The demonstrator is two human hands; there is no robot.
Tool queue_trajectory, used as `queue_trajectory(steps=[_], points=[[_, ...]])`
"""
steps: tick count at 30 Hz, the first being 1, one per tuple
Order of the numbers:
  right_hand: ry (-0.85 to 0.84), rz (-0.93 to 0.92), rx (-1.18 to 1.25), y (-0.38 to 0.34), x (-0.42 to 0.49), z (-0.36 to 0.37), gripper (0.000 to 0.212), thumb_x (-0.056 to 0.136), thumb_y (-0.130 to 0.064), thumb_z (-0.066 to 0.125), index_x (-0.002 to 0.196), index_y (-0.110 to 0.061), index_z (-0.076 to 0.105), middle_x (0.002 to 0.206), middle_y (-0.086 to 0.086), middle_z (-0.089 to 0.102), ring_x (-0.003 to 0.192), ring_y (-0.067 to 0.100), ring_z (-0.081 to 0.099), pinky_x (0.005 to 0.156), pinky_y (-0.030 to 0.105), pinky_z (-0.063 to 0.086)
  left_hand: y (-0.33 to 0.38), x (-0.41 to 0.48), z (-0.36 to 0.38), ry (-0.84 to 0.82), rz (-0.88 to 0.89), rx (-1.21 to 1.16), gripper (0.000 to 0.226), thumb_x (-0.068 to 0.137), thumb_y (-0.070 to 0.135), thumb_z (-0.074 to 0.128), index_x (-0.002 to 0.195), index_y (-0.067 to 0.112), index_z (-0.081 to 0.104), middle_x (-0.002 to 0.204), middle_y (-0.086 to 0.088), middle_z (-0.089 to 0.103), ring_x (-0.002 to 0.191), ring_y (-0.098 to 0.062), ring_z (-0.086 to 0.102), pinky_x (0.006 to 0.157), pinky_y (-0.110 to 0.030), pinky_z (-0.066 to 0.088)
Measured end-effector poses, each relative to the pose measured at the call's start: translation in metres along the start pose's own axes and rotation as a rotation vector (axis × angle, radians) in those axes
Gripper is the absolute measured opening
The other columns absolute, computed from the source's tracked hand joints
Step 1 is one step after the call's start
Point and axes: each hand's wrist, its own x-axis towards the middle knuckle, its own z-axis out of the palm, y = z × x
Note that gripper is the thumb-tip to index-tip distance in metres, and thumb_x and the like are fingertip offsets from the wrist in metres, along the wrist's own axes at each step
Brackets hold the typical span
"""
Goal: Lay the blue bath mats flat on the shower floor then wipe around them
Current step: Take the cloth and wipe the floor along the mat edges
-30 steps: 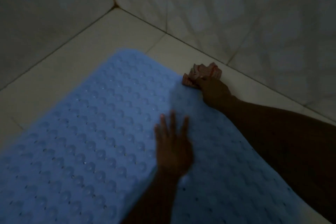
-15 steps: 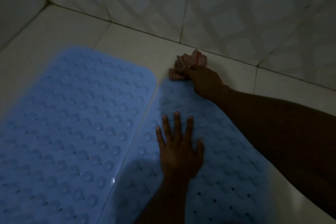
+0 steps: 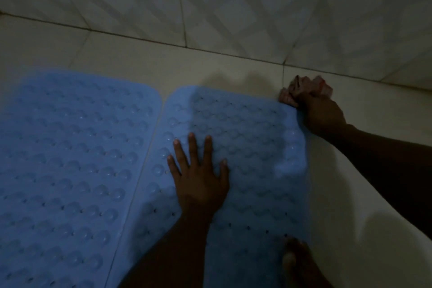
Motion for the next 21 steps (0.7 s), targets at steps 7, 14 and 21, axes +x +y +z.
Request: queue_trajectory(steps=[7, 14, 21], points=[[0.092, 0.070, 0.100, 0.006, -0.071, 0.018, 0.037, 0.095, -0.021, 0.046, 0.130, -0.015, 0.059, 0.125, 0.023, 0.059, 0.112, 0.043, 0.057, 0.086, 0.045, 0.047, -0.002, 0.002, -0.004, -0.061, -0.007, -0.011, 0.073, 0.096, 0.067, 0.029, 0.161, 0.038, 0.014, 0.172, -0.004, 0.000, 0.156, -0.035, -0.009, 0.124, -0.058, 0.001], [0.001, 0.124, 0.179, 0.003, -0.136, 0.026, 0.041, 0.097, -0.024, 0.049, 0.138, -0.025, 0.055, 0.139, 0.020, 0.053, 0.125, 0.042, 0.050, 0.097, 0.045, 0.044, -0.001, 0.001, -0.011, -0.075, 0.007, -0.034, 0.072, 0.097, 0.069, 0.026, 0.161, 0.037, 0.013, 0.171, -0.005, 0.000, 0.156, -0.037, -0.011, 0.124, -0.058, -0.002], [-0.149, 0.091, 0.206, 0.010, -0.208, 0.073, 0.060, 0.095, -0.054, 0.039, 0.152, -0.034, 0.032, 0.161, 0.009, 0.023, 0.149, 0.037, 0.018, 0.120, 0.052, 0.013, -0.013, 0.008, -0.023, -0.261, 0.064, -0.025, 0.077, 0.096, 0.074, 0.026, 0.161, 0.040, 0.003, 0.170, -0.004, -0.012, 0.154, -0.036, -0.017, 0.123, -0.057, -0.007]])
